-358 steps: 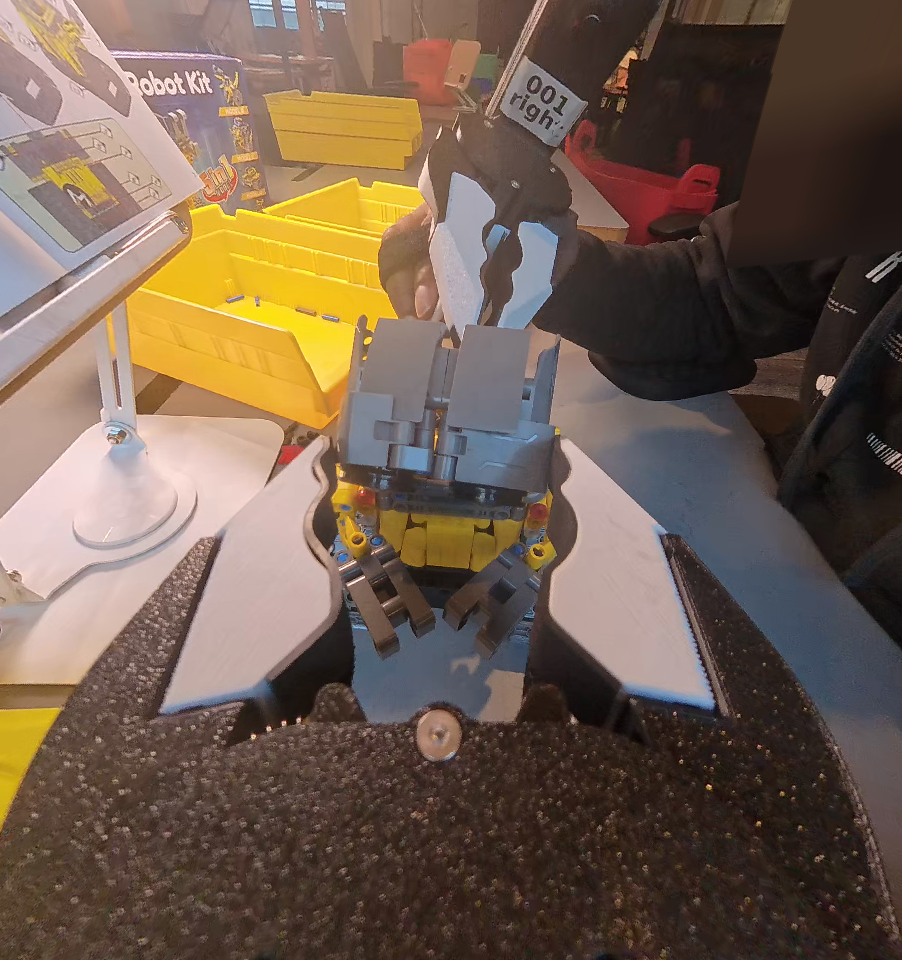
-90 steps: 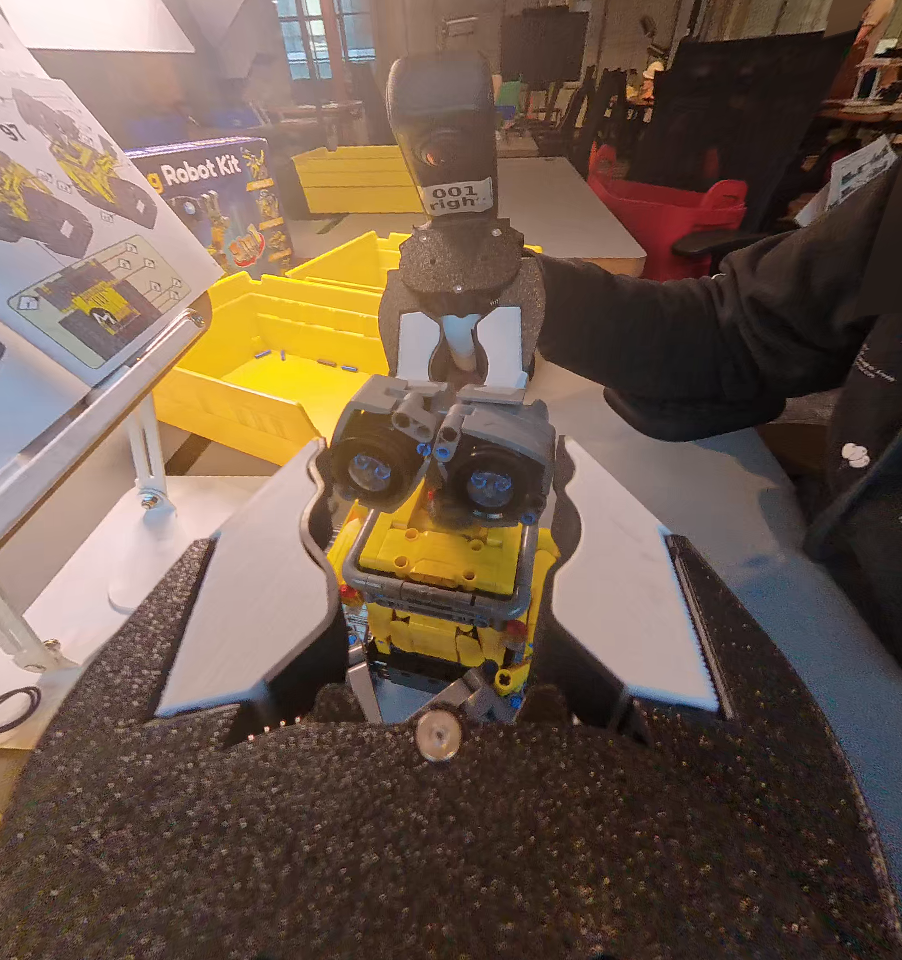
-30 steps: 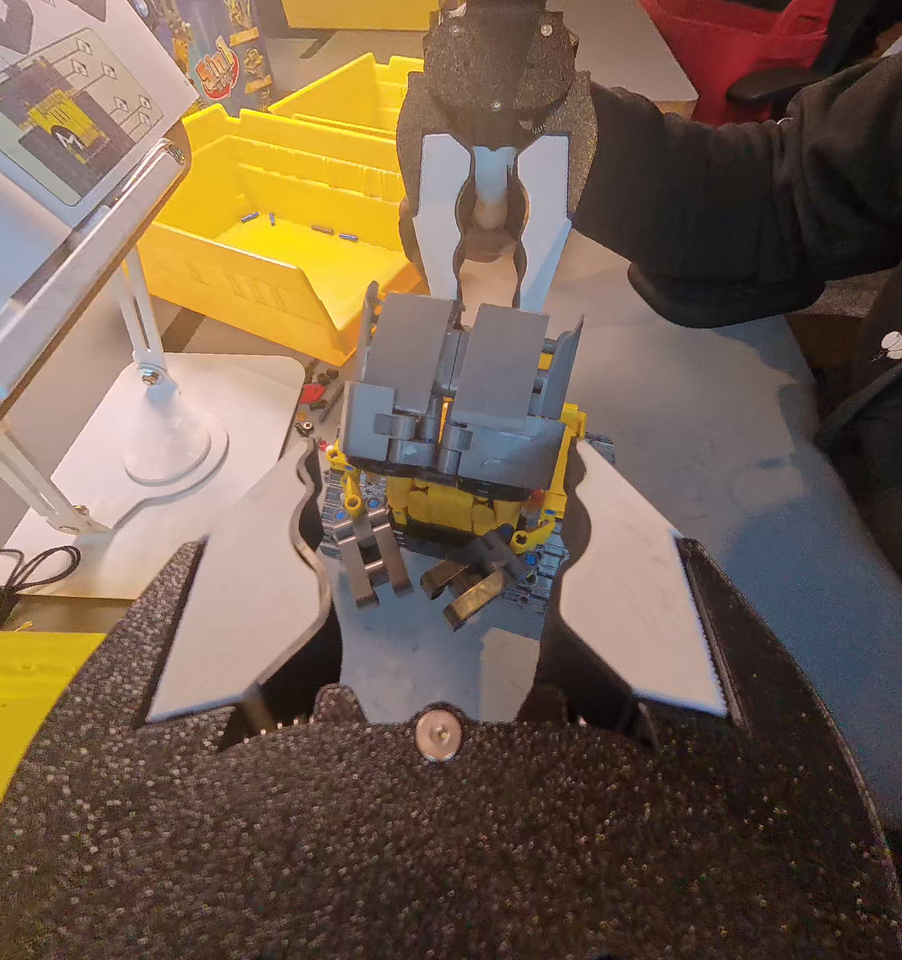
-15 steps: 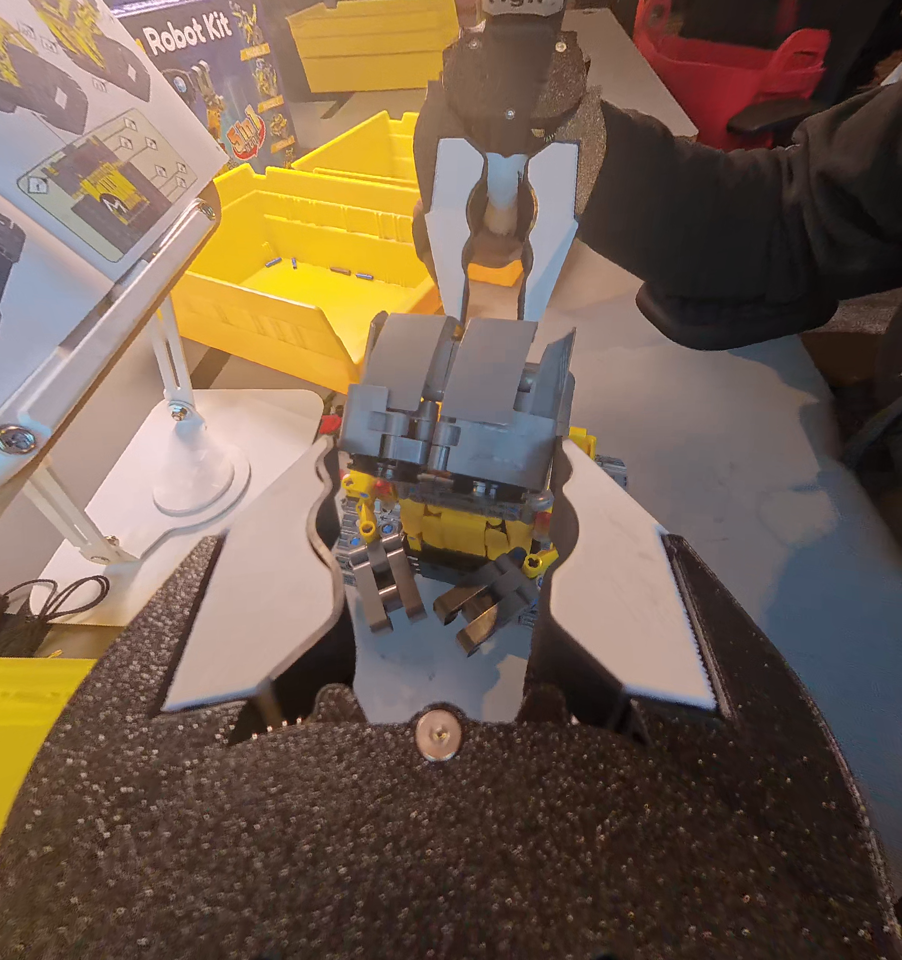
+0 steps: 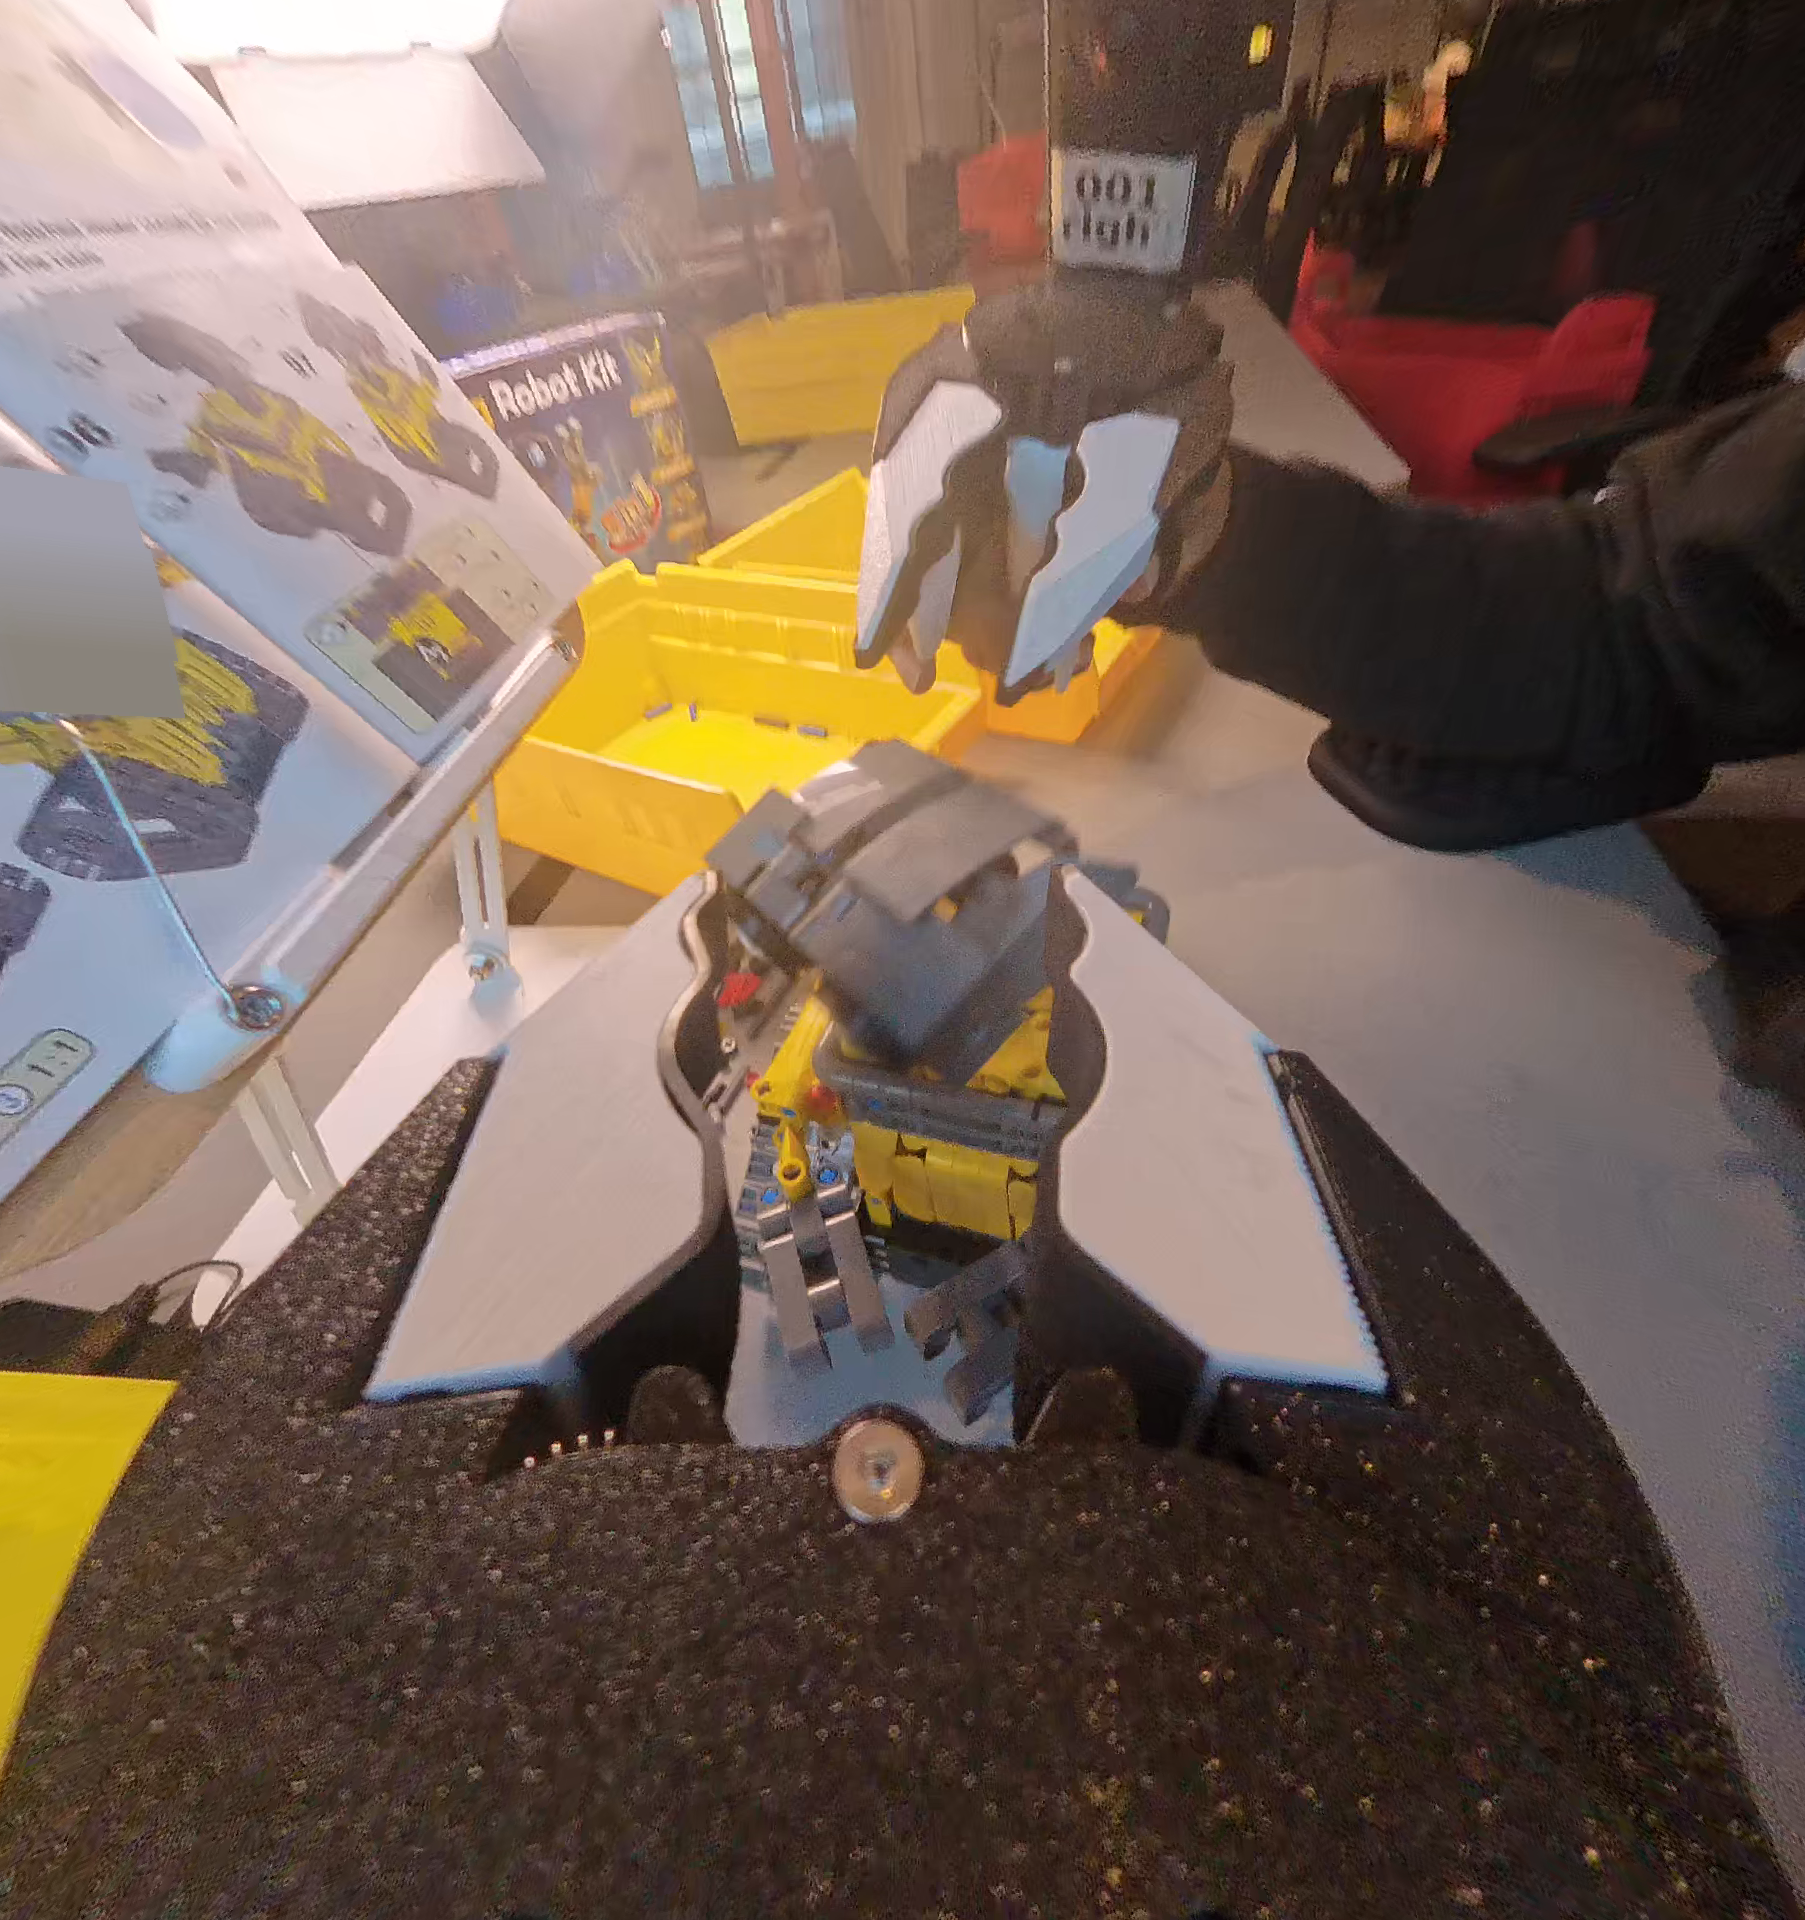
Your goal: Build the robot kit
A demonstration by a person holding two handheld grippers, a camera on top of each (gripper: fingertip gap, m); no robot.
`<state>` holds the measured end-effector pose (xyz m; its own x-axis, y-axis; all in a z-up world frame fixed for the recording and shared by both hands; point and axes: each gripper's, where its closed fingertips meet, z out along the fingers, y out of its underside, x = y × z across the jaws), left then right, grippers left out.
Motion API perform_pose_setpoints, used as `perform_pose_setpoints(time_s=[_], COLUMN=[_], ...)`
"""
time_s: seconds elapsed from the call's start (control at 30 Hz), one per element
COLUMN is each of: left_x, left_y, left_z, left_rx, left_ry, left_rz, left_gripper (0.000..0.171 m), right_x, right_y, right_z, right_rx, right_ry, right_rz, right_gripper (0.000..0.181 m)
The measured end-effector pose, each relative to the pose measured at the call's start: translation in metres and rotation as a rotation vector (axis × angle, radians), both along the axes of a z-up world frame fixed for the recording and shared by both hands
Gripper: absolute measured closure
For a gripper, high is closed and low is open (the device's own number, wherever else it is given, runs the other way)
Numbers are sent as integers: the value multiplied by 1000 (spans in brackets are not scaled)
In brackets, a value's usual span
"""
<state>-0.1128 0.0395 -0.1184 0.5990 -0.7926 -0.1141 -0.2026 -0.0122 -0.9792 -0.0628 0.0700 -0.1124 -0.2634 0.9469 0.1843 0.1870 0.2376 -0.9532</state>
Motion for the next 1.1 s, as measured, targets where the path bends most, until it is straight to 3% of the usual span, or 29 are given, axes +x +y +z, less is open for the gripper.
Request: perform_pose_setpoints(time_s=[0.1,0.33,0.47,0.63,0.8,1.1], left_x=[-19,-108,-132,-141,-137,-143], left_y=[9,71,97,114,125,137], left_z=[17,46,58,49,38,29], left_rx=[43,200,237,256,299,309], left_ry=[-58,-128,-187,-209,-116,-104], left_rz=[104,773,924,999,1024,1028], left_gripper=[112,127,130,147,163,171], right_x=[-5,-14,-17,-10,-7,-17], right_y=[17,50,67,78,88,84], right_z=[29,65,69,48,34,13], right_rx=[-36,-117,-182,-175,-196,-153], right_ry=[138,338,389,354,347,341], right_rz=[-91,-282,-347,-347,-336,-323], right_gripper=[151,151,151,155,157,160])
